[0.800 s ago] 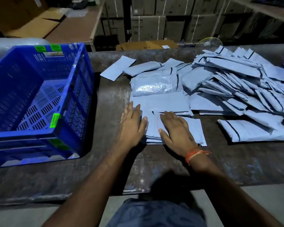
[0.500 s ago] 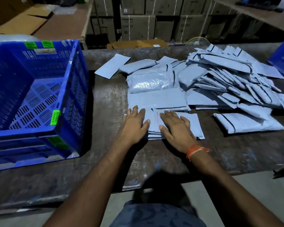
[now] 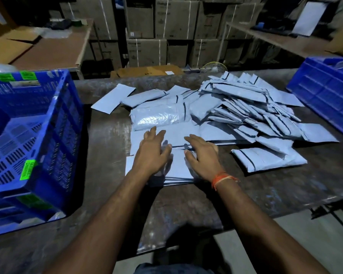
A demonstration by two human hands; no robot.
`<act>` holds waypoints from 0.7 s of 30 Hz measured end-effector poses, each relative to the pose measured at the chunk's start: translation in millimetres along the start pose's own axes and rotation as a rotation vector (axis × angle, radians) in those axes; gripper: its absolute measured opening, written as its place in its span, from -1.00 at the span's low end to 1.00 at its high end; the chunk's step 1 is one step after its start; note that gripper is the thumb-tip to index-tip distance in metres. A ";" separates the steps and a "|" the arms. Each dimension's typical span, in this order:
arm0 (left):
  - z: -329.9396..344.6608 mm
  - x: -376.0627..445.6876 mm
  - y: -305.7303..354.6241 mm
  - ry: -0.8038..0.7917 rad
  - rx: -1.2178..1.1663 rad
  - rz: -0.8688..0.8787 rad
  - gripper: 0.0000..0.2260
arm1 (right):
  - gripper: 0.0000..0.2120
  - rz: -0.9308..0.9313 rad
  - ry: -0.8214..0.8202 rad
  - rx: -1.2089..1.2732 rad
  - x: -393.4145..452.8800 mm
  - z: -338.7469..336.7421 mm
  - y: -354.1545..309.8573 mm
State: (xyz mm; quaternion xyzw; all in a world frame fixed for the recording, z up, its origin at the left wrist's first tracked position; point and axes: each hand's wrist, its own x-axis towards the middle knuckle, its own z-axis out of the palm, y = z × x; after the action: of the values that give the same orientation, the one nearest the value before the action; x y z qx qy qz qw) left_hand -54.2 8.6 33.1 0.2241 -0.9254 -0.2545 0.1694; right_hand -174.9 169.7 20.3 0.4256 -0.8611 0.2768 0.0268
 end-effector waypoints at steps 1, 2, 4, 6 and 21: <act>3.0 2.9 2.4 0.003 0.006 -0.008 -0.50 | -0.49 0.004 -0.001 0.004 1.2 -1.5 4.6; 7.6 6.7 5.3 0.006 0.009 -0.023 -0.51 | -0.50 0.006 -0.005 0.009 3.0 -3.7 11.0; 17.5 12.5 10.2 0.011 0.021 -0.063 -0.52 | -0.52 -0.009 -0.034 0.014 8.8 -4.5 26.5; 27.6 15.7 13.4 0.002 0.041 -0.106 -0.59 | -0.51 -0.058 -0.072 0.022 20.5 -4.8 39.4; 48.1 4.6 30.2 0.120 0.273 -0.336 -0.68 | -0.54 -0.418 -0.547 -0.213 100.7 0.6 68.2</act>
State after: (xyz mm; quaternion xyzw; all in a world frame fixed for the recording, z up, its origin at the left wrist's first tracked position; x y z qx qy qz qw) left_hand -88.6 48.5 11.4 0.4105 -0.8892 -0.1380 0.1475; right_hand -289.8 130.2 17.2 0.6456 -0.7549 0.0497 -0.1046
